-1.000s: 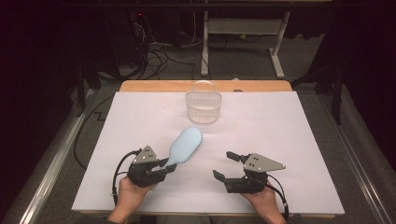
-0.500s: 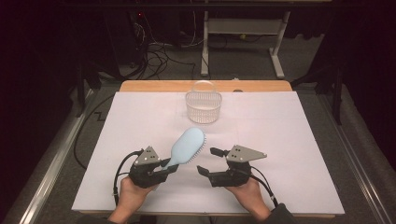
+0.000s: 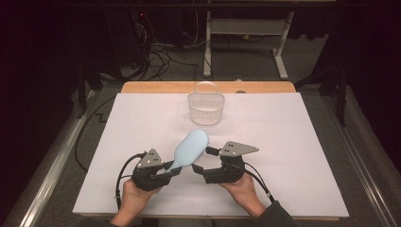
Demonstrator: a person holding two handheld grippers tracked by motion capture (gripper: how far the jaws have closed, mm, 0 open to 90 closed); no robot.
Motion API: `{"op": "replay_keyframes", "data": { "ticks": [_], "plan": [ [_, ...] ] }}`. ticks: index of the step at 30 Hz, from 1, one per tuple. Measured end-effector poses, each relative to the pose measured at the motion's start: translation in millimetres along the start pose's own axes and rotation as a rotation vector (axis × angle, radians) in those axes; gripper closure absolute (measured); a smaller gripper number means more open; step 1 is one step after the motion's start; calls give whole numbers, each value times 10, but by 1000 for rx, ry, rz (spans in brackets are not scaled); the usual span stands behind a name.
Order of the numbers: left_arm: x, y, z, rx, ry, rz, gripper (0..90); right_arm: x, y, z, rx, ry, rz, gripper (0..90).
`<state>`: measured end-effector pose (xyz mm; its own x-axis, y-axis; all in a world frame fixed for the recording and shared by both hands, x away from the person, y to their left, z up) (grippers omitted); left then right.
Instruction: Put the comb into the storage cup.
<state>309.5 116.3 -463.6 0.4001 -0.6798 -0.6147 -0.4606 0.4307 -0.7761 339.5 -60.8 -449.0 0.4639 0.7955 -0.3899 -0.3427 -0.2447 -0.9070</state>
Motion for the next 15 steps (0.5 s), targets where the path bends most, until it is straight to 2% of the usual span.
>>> {"op": "replay_keyframes", "data": {
  "ticks": [8, 11, 15],
  "plan": [
    [27, -10, -45, 11, 12, 0, 675, 106, -23, 29, 36, -8, 7, 171],
    [34, -13, -63, 18, 29, -1, 675, 156, -25, 42, 48, -18, 14, 168],
    [49, -7, -72, 23, 25, 7, 675, 234, -16, 65, 51, -17, 30, 167]
  ]
}}
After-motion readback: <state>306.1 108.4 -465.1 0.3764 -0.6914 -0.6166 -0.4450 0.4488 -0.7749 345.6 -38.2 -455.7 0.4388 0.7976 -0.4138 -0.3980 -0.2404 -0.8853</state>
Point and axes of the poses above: each handheld gripper's, and its own axes: x roughly forward along the jaws, y roughly out of its underside, z roughly to its left, the point moved 6 cm from there along x, roughly forward along the jaws, and after that the axes turned 2 degrees about y, right-handed, at the moved point
